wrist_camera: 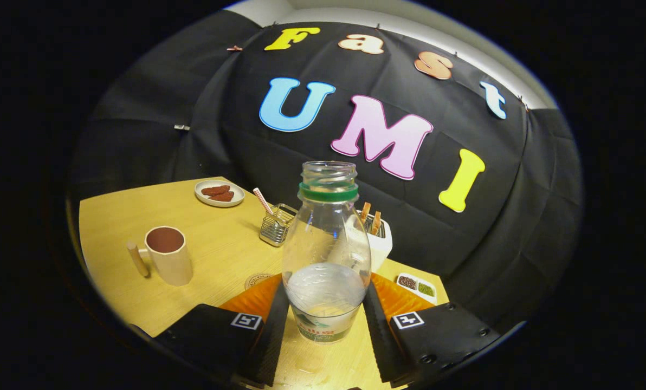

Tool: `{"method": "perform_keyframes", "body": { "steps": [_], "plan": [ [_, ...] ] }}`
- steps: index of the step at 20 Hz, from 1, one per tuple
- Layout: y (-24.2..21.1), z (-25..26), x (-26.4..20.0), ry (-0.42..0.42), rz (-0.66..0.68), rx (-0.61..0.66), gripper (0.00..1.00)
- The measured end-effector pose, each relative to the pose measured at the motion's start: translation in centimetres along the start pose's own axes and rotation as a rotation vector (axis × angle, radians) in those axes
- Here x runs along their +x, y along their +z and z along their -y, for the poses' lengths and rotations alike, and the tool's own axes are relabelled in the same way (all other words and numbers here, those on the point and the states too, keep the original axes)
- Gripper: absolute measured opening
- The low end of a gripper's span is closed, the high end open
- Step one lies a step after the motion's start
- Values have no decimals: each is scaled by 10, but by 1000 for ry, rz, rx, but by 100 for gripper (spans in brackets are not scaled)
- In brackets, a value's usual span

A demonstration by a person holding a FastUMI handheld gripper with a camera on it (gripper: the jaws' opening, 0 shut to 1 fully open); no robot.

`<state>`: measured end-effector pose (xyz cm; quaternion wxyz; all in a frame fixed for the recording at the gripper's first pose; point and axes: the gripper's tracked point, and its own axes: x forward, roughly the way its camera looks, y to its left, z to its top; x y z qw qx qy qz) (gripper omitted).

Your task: Take the bottle from table, then pour the juice into the cup, finally place the bottle on the coaster

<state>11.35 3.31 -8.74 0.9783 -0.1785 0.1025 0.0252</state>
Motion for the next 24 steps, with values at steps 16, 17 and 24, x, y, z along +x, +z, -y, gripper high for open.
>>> {"method": "perform_keyframes", "body": {
  "steps": [16, 17, 24],
  "plan": [
    [20, -74, 27, -62, -52, -437, 72],
    [18, -78, 28, -61, -58, -457, 72],
    [7, -108, 39, -21, -89, -633, 72]
  ]
}}
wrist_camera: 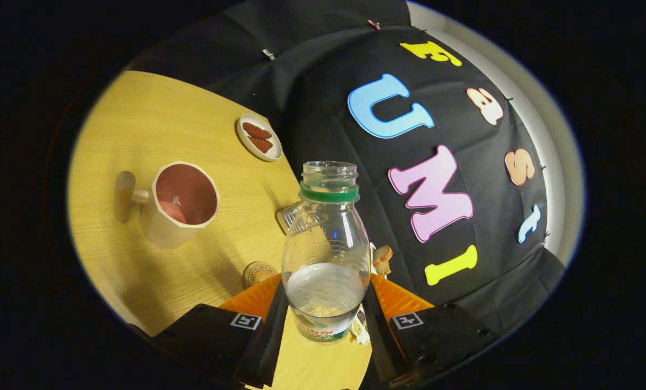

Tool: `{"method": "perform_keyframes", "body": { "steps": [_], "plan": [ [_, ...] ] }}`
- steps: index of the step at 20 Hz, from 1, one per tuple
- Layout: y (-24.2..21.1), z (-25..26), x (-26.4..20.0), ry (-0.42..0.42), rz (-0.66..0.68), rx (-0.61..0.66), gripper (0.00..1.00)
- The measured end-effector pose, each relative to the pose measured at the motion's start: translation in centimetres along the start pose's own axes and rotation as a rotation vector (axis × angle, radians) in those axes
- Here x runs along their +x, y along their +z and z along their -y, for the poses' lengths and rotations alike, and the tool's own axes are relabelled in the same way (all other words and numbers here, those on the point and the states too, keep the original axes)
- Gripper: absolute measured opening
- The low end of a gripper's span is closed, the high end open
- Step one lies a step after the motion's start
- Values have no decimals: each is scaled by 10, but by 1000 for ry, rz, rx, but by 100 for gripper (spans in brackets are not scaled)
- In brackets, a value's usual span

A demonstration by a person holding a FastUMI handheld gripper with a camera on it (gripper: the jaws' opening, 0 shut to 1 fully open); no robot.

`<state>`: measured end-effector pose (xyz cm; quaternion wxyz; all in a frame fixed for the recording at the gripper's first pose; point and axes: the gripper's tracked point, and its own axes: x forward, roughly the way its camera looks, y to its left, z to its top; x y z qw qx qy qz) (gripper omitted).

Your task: Take the bottle from table, then pour the juice into the cup, finally place the bottle on the coaster

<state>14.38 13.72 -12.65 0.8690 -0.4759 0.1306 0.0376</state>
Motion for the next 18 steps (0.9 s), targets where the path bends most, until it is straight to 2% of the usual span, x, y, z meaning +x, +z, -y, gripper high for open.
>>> {"method": "perform_keyframes", "body": {
  "steps": [8, 18],
  "plan": [
    [19, -20, 13, 30, 31, -256, 72],
    [26, -26, 24, 20, 63, -475, 72]
  ]
}}
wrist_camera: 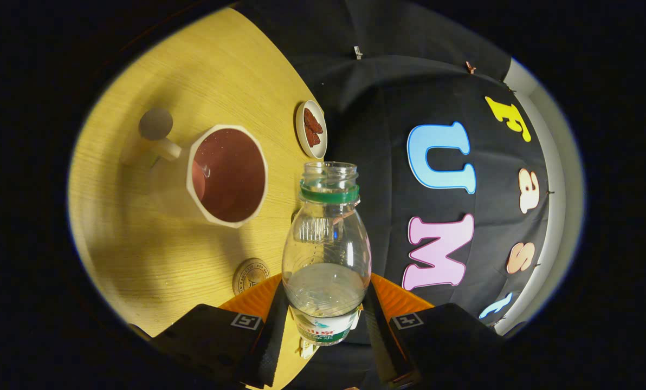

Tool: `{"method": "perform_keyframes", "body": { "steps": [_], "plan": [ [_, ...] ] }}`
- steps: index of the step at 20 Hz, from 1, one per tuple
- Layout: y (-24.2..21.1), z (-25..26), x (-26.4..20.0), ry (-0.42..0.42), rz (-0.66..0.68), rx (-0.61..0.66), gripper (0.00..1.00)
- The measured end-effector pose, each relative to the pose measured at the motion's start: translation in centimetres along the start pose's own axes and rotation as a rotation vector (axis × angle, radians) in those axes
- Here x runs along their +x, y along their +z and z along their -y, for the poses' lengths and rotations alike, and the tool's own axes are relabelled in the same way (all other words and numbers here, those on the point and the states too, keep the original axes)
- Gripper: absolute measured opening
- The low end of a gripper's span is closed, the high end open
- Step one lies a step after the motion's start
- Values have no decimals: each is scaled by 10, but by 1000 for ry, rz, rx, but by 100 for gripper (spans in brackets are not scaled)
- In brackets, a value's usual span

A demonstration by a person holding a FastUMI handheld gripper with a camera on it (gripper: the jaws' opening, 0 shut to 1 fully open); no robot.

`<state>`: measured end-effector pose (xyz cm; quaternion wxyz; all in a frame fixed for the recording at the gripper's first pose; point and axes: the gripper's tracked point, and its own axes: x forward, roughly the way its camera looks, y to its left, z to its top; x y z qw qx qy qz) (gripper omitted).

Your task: Take the bottle from table, then pour the juice into the cup, finally place the bottle on the coaster

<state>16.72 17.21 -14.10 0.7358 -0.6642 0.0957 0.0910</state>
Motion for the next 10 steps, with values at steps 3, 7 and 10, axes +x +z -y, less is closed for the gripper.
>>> {"method": "perform_keyframes", "body": {
  "steps": [3, 7, 10],
  "plan": [
    [0, -2, 2, 2, 7, -51, 72],
    [-2, -8, 6, 16, 2, -107, 72],
    [-2, -10, 7, 22, 3, -145, 72]
  ]
}}
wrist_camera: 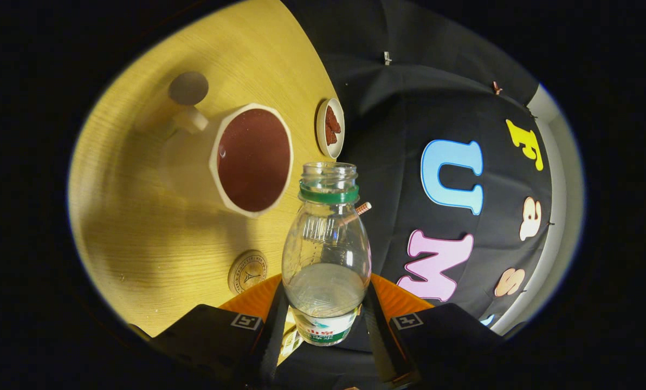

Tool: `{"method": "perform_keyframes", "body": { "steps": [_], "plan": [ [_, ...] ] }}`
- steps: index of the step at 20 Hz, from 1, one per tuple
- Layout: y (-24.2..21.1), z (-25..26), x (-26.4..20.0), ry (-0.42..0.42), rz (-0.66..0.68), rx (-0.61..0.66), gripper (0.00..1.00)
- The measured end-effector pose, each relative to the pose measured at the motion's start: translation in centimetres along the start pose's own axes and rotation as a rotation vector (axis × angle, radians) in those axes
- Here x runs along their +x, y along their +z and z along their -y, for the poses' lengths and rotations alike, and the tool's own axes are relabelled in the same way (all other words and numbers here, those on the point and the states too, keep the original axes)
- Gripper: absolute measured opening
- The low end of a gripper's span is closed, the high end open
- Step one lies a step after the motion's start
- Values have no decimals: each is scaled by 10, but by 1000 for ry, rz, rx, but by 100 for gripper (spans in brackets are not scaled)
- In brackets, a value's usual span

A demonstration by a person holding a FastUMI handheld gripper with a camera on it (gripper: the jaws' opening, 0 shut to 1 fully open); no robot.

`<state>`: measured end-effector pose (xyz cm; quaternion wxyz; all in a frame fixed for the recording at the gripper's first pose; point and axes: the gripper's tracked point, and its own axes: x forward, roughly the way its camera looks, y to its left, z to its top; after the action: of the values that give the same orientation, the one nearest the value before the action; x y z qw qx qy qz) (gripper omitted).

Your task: Take the bottle from table, then pour the juice into the cup, finally place the bottle on the coaster

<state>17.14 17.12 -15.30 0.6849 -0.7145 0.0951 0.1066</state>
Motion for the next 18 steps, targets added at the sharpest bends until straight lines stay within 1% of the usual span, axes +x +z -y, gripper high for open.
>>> {"method": "perform_keyframes", "body": {
  "steps": [9, 12, 18],
  "plan": [
    [4, -3, 8, 19, 13, -108, 72],
    [7, 2, 13, 12, 27, -159, 72],
    [4, 3, 16, 14, 31, -205, 71]
  ]
}}
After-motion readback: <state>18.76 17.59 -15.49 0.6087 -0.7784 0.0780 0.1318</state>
